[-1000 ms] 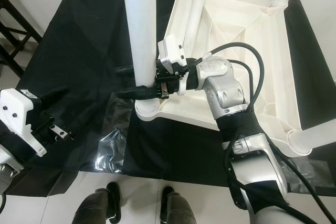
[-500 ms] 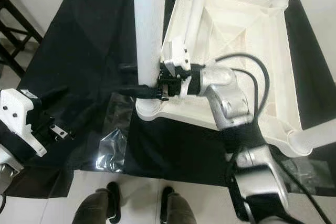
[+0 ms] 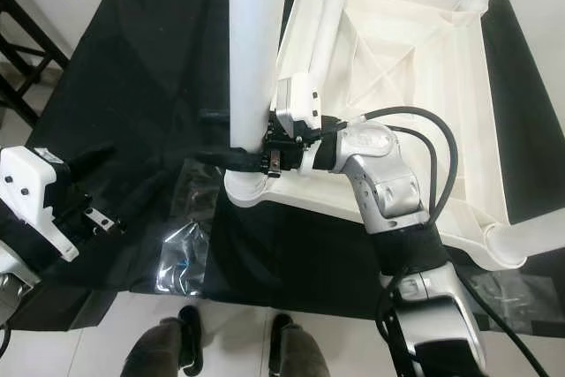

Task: Building children table

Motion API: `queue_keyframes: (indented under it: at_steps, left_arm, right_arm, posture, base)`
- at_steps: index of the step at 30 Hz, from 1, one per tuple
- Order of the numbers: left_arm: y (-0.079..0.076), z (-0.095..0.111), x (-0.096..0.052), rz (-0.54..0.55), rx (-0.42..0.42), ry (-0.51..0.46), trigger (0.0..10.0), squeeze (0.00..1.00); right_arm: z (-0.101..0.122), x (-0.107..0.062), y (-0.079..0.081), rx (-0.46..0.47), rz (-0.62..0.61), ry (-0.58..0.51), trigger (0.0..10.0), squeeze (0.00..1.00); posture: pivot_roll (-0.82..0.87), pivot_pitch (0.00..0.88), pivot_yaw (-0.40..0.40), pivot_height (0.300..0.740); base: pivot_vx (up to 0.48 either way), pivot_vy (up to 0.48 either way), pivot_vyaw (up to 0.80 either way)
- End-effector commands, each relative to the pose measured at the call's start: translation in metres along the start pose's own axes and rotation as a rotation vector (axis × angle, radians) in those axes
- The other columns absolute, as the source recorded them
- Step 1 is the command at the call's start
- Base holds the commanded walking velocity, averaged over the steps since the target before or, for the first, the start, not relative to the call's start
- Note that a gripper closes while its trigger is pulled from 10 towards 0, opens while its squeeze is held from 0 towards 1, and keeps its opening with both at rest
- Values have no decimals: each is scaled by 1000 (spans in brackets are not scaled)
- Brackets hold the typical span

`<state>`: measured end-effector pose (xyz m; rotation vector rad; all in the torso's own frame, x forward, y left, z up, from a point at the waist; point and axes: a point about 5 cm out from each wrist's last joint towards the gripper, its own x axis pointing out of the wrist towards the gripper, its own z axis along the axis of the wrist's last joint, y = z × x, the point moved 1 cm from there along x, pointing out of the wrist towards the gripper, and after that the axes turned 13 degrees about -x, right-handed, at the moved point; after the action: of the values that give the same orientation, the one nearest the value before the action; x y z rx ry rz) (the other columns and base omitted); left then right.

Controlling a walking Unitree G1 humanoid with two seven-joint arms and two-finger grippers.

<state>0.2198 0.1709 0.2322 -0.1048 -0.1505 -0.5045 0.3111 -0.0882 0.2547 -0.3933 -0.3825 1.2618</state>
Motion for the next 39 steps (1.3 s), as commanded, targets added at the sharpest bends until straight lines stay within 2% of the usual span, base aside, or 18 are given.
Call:
queue_keyframes:
  at_steps: [1,2,3,4,6,13,17,18,21,23,26,27,28,29,32,35,37,39]
  left_arm:
    - [2,-3,-3,9,-48,9,10000,0]
    - [2,-3,-3,9,-48,9,10000,0]
    - [14,6,0,53,-79,-36,10000,0]
    - [14,6,0,53,-79,-36,10000,0]
    - [23,13,4,64,-88,-64,10000,0]
    - [40,32,22,-18,-52,-83,10000,0]
    - [43,36,28,-48,-51,-91,10000,0]
    - [39,46,49,-165,-72,-100,10000,0]
    - [36,51,57,-219,-86,-104,10000,0]
    - [28,65,76,-342,-107,-111,10000,0]
    - [22,77,88,-442,-134,-106,10000,0]
    - [18,82,91,-487,-153,-102,10000,157]
    - [15,87,96,-546,-186,-81,10000,725]
    - [13,92,99,-597,-211,-60,10000,1000]
    - [10,100,104,-699,-229,-25,10000,1000]
    - [8,102,105,-734,-232,-15,10000,1000]
    - [2,112,109,-839,-232,15,10000,1000]
    - [2,112,109,-839,-232,15,10000,1000]
  right_arm:
    - [-79,-19,20,210,-409,450,10000,0]
    - [-79,-19,20,210,-409,450,10000,0]
    - [-78,-8,64,304,-676,522,10000,0]
    - [-78,-8,64,304,-676,522,10000,0]
    - [-74,1,79,341,-748,502,10000,0]
    - [-84,13,74,308,-812,474,10000,0]
    - [-85,16,73,298,-812,476,10000,0]
    - [-85,22,75,282,-823,496,10000,0]
    - [-85,25,77,266,-829,509,10000,0]
    - [-85,31,78,228,-822,523,10000,0]
    - [-87,34,77,216,-826,524,10000,0]
    - [-87,34,77,214,-830,524,10000,0]
    - [-88,35,76,209,-831,519,10000,0]
    - [-89,37,75,205,-832,516,10000,0]
    - [-89,40,74,198,-830,509,10000,0]
    - [-90,40,74,196,-830,508,10000,0]
    - [-90,41,73,193,-838,507,10000,0]
    - [-90,41,73,193,-838,507,10000,0]
  posture:
    - [95,343,-112,740]
    - [95,343,-112,740]
    - [111,327,-87,740]
    - [111,327,-87,740]
    - [121,299,-71,740]
    - [126,233,-43,740]
    - [123,215,-38,740]
    - [126,190,-32,740]
    - [126,186,-31,740]
    - [129,165,-28,740]
    - [131,159,-25,740]
    - [131,159,-25,740]
    - [133,155,-23,740]
    - [135,151,-20,740]
    - [132,148,-14,740]
    - [132,148,-14,740]
    - [127,148,-7,740]
    - [127,148,-7,740]
  base:
    - [0,0,0]
    - [0,0,0]
    - [0,0,0]
    - [0,0,0]
    - [0,0,0]
    - [0,0,0]
    - [0,0,0]
    - [0,0,0]
    - [0,0,0]
    - [0,0,0]
    - [0,0,0]
    - [0,0,0]
    - [0,0,0]
    - [0,0,0]
    - [0,0,0]
    - [0,0,0]
    - [0,0,0]
    - [0,0,0]
